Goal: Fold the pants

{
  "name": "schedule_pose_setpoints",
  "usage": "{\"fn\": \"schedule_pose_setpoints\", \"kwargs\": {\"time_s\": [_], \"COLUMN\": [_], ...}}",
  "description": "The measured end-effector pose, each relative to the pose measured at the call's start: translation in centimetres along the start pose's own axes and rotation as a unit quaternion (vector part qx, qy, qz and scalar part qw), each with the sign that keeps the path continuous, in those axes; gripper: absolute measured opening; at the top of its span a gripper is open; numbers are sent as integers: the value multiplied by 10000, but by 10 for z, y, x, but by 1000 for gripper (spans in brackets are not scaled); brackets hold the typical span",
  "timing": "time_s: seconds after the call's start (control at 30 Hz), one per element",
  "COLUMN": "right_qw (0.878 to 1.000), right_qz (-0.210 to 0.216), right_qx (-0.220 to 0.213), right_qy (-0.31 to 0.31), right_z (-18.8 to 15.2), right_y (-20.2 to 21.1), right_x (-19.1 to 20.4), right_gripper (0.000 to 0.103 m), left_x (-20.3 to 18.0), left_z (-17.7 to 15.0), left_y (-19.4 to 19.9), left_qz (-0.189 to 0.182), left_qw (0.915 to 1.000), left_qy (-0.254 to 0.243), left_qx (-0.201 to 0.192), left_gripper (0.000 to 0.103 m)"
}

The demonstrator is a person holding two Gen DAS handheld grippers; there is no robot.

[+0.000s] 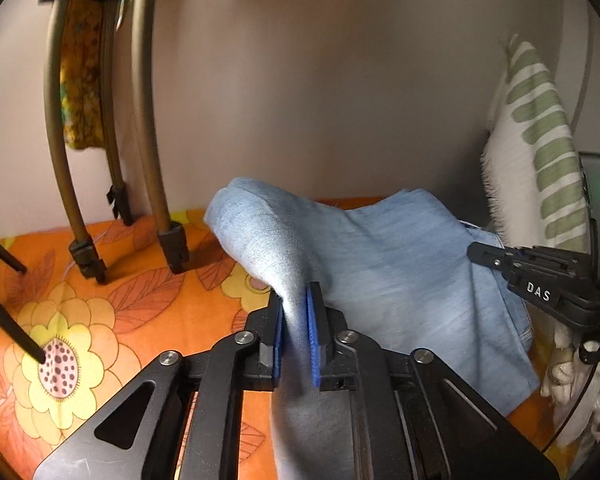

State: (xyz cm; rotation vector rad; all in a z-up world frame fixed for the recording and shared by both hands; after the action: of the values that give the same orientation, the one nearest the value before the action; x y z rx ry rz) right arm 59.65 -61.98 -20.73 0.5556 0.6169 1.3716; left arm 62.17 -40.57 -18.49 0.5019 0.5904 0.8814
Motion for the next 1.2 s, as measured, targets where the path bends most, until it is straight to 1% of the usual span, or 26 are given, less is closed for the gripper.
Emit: {"fn": "schedule_pose_setpoints", "kwargs": {"time_s": [0.07, 0.1, 0.2, 0.27, 0.33, 0.37, 0.4, 0.43, 0.47, 0.7, 0.87, 0.93, 0.97, 1.0, 1.13, 1.17, 1.2], "right_qw": [9999, 9998, 9997, 9996, 9994, 9995, 9996, 9995, 9995, 9994, 9993, 9993, 9992, 9992, 9988, 9987, 9985], "right_qz": [-83, -129, -211, -243, -322, -303, -292, -301, -281, -290, -283, -271, -256, -255, -195, -193, -211], "right_qx": [32, 59, 111, 104, 84, 51, 17, -12, -45, -172, -251, -270, -292, -320, -437, -464, -497], "right_qy": [72, 103, 34, 9, -23, -40, -56, -82, -98, -39, -35, -41, -37, -24, 34, 40, 63], "right_z": [-3, -3, -7, -9, -12, -13, -13, -14, -15, -18, -22, -25, -27, -29, -39, -42, -47], "right_y": [-4, -6, -6, -3, 1, 3, 7, 11, 14, 41, 62, 70, 75, 80, 105, 112, 121], "right_x": [0, 0, -4, -8, -12, -13, -15, -16, -16, -12, -7, -4, -2, 1, 11, 13, 16], "right_gripper": [5, 7, 9, 14, 17, 20, 25, 27, 30, 30, 30, 34, 41, 44, 44, 45, 50], "left_x": [4, 5, 6, 6, 4, 2, -1, -3, -6, -18, -25, -27, -29, -30, -33, -33, -32], "left_z": [-1, -1, -3, -3, -2, -1, -1, 0, 0, -1, -6, -9, -10, -12, -21, -24, -27], "left_y": [-1, 0, 5, 11, 19, 23, 29, 33, 37, 61, 80, 90, 94, 100, 124, 130, 138], "left_qz": [99, 129, 208, 266, 218, 223, 250, 246, 245, 143, 63, 38, 35, 24, -7, -36, -69], "left_qw": [9999, 9999, 9998, 9996, 9997, 9996, 9994, 9993, 9991, 9983, 9980, 9980, 9979, 9978, 9973, 9973, 9974], "left_qy": [45, 47, 5, -20, -8, -50, -117, -162, -201, -382, -424, -425, -432, -437, -461, -448, -424], "left_qx": [21, 22, -9, -58, -105, -154, -200, -233, -265, -406, -454, -470, -482, -502, -568, -577, -582], "left_gripper": [14, 14, 14, 14, 14, 14, 18, 23, 24, 24, 25, 27, 29, 33, 35, 36, 39]}}
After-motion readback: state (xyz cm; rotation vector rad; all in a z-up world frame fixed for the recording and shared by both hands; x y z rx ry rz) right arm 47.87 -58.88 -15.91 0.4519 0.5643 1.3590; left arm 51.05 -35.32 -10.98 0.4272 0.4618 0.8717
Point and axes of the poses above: each gripper's, at about its wrist camera, not at the fingertips, and y roughly against the way its jaws point, x to its left, z to its top, the point moved 5 cm from there along -y, roughly the way its jaws point, and after that the axes turned 6 degrees about y, right-handed, at the moved point
